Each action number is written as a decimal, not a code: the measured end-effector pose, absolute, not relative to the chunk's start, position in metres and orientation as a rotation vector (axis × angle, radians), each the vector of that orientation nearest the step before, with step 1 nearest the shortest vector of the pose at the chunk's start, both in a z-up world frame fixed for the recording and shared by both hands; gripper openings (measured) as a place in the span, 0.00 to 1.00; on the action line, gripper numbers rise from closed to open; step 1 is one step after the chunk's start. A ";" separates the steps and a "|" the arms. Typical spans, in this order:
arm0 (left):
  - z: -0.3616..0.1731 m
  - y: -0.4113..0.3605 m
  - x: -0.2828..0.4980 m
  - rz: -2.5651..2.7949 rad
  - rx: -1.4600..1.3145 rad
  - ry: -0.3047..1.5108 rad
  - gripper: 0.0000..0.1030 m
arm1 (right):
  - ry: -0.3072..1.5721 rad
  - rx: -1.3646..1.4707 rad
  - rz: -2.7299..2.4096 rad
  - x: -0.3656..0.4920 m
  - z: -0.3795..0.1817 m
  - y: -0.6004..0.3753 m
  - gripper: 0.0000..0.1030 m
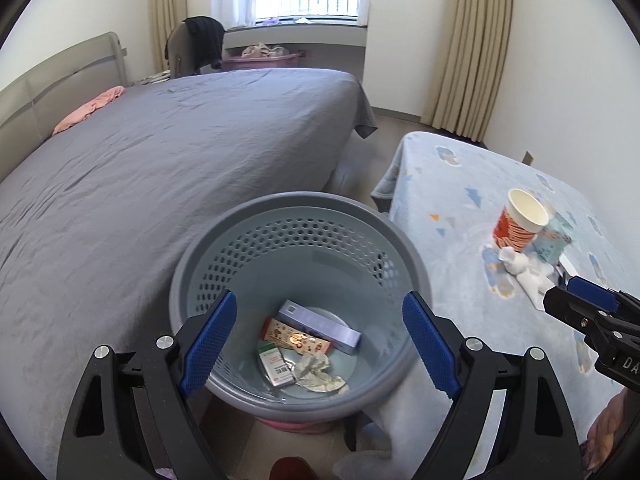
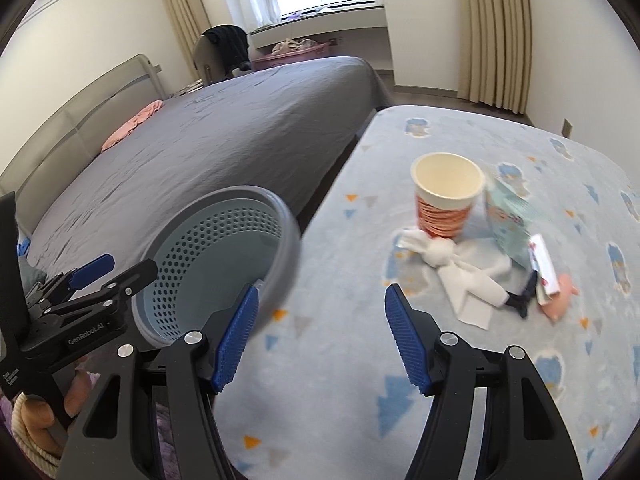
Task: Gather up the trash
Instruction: 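Move both open grippers back over the table toward the tissue and pink pig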
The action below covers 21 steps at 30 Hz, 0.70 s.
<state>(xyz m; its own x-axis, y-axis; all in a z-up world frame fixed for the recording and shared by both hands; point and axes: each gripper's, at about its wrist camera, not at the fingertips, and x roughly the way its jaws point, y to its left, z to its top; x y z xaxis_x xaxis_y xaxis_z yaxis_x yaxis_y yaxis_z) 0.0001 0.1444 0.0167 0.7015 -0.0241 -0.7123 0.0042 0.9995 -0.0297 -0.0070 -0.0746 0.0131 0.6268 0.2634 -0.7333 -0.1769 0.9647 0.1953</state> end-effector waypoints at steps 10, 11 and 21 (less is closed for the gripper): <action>0.020 0.087 -0.006 -0.106 -0.003 0.792 0.81 | 0.857 0.142 0.165 -0.026 0.012 -0.141 0.61; 0.021 0.080 -0.007 -0.116 -0.002 0.791 0.81 | 0.856 0.145 0.158 -0.027 0.012 -0.148 0.61; 0.025 0.032 -0.006 -0.177 0.030 0.787 0.81 | 0.850 0.139 0.069 -0.036 0.014 -0.209 0.61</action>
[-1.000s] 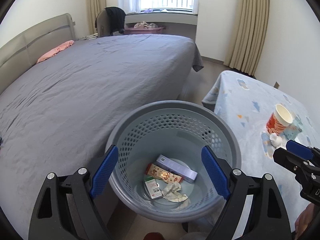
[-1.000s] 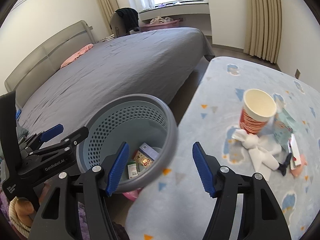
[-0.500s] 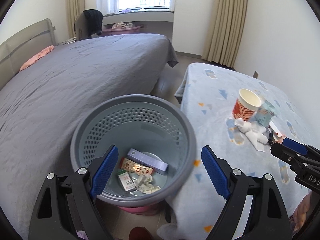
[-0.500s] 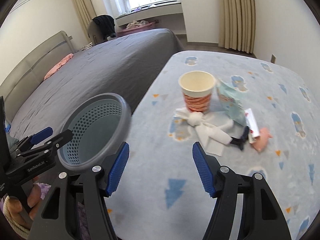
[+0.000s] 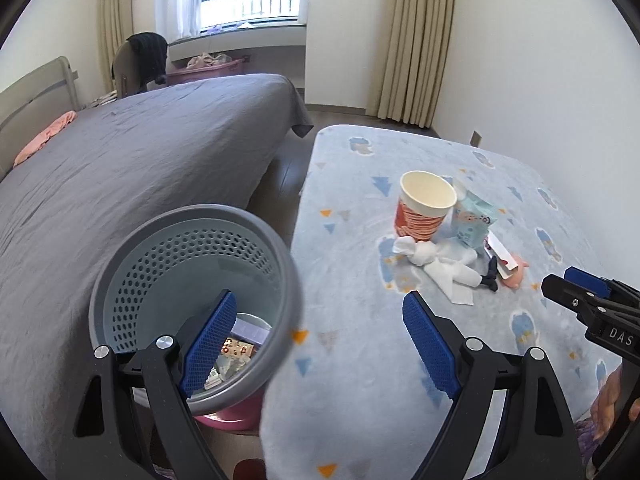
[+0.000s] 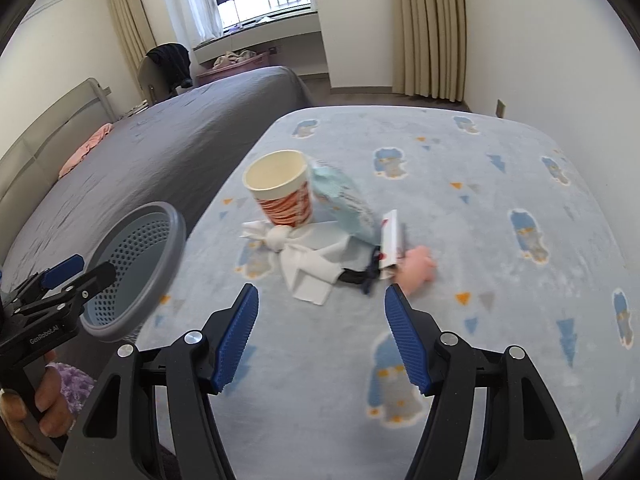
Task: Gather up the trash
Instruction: 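Move both open grippers back over the table toward the tissue and pink pig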
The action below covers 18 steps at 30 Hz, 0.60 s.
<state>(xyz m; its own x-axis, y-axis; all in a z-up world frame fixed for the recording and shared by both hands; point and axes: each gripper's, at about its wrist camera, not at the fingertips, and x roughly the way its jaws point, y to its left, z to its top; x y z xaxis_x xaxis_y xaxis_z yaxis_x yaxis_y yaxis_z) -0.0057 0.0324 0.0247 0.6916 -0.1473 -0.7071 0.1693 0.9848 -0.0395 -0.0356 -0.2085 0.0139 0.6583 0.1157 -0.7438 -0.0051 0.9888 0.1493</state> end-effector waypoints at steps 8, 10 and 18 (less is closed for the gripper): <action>0.018 0.003 0.005 -0.197 0.064 0.801 0.83 | 0.858 0.136 0.019 -0.036 0.007 -0.247 0.63; 0.015 -0.003 0.009 -0.202 0.067 0.807 0.84 | 0.871 0.144 0.009 -0.034 0.002 -0.256 0.63; 0.003 -0.029 0.029 -0.228 0.078 0.841 0.86 | 0.921 0.209 0.002 -0.018 -0.022 -0.286 0.63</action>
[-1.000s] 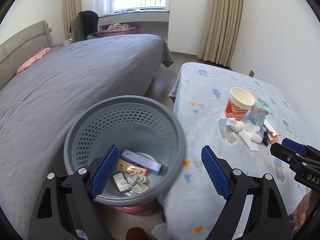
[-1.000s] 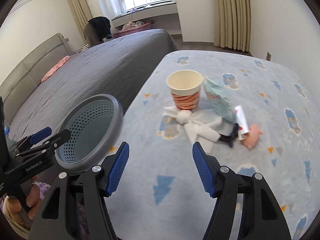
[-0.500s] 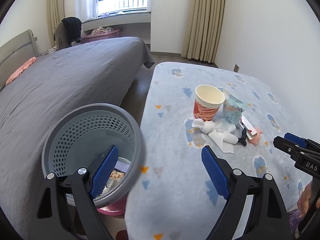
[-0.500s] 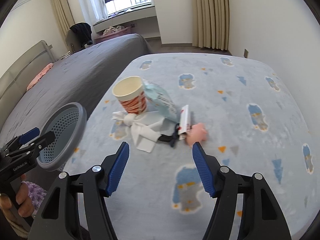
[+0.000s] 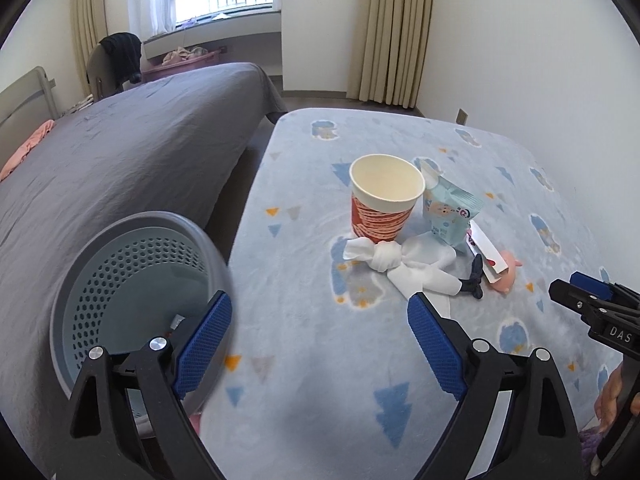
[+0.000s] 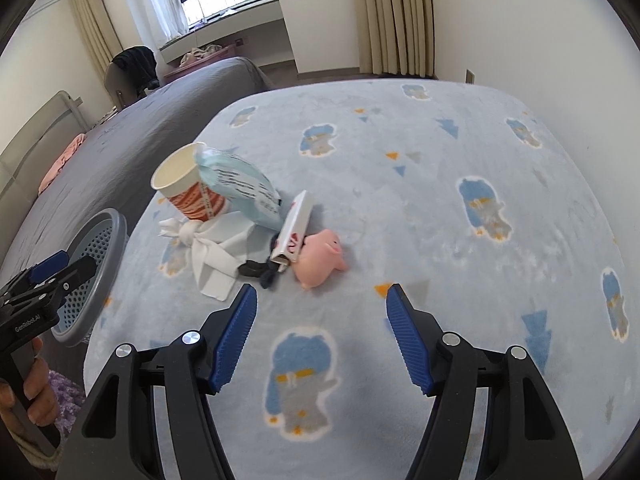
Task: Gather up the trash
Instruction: 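Move both open grippers back over the table toward the tissue and pink pig, then grasp the white tissue with the left gripper while the right gripper closes on the pink pig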
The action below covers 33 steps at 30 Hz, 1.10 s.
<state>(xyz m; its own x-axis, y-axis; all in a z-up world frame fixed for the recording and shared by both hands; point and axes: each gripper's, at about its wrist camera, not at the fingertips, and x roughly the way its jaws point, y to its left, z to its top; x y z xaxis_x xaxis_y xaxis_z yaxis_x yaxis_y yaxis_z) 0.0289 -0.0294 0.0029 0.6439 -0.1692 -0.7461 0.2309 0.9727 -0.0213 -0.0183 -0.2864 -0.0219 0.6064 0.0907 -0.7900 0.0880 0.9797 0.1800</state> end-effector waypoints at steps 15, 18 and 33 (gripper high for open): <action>-0.026 -0.047 0.041 -0.241 0.108 0.874 0.87 | 0.994 0.208 0.021 0.024 -0.059 -0.286 0.63; -0.032 -0.045 0.043 -0.239 0.103 0.885 0.87 | 0.995 0.210 0.005 0.031 -0.063 -0.284 0.63; -0.045 -0.035 0.044 -0.234 0.075 0.919 0.87 | 0.994 0.197 -0.009 0.046 -0.073 -0.273 0.42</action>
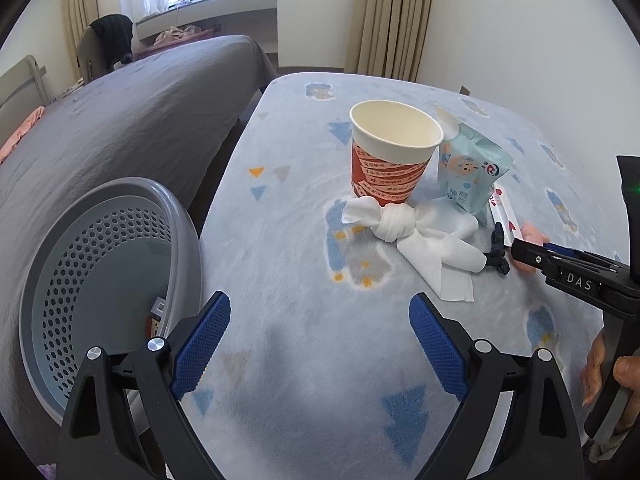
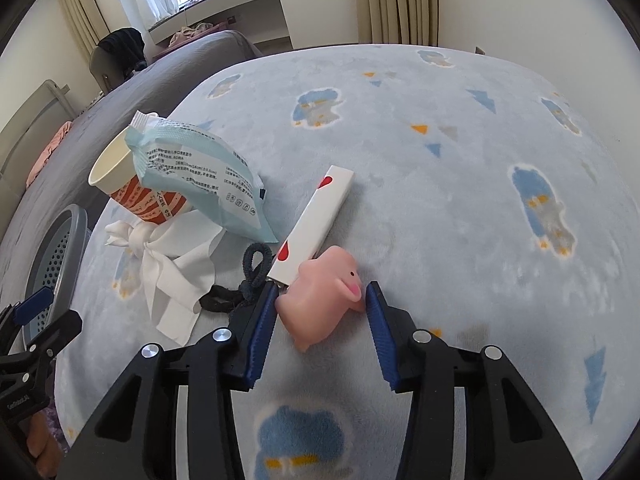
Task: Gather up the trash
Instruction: 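Grasp the white tissue with the left gripper while the right gripper closes on the pink pig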
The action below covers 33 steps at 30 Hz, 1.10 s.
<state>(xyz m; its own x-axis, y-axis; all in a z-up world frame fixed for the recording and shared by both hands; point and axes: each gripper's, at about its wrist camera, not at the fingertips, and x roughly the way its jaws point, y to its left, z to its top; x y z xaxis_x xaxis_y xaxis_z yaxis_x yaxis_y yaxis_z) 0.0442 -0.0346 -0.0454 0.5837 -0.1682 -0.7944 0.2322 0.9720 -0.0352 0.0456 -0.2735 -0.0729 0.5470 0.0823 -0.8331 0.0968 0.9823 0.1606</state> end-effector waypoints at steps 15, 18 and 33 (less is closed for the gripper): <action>-0.042 -0.050 0.037 -0.248 0.092 0.900 0.87 | 0.945 0.289 -0.054 0.000 -0.054 -0.295 0.42; -0.042 -0.059 0.044 -0.252 0.087 0.909 0.87 | 0.921 0.293 -0.055 -0.007 -0.047 -0.298 0.42; -0.065 -0.106 0.095 -0.217 0.027 0.930 0.87 | 0.868 0.356 -0.012 -0.018 -0.023 -0.311 0.42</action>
<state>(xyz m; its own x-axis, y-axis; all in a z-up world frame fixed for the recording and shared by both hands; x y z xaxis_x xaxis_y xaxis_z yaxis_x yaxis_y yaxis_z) 0.0946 -0.1065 -0.0649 0.5777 -0.1741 -0.7974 0.1971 0.9778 -0.0708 -0.0180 -0.3114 -0.0229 0.6503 0.1331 -0.7479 0.1537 0.9411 0.3012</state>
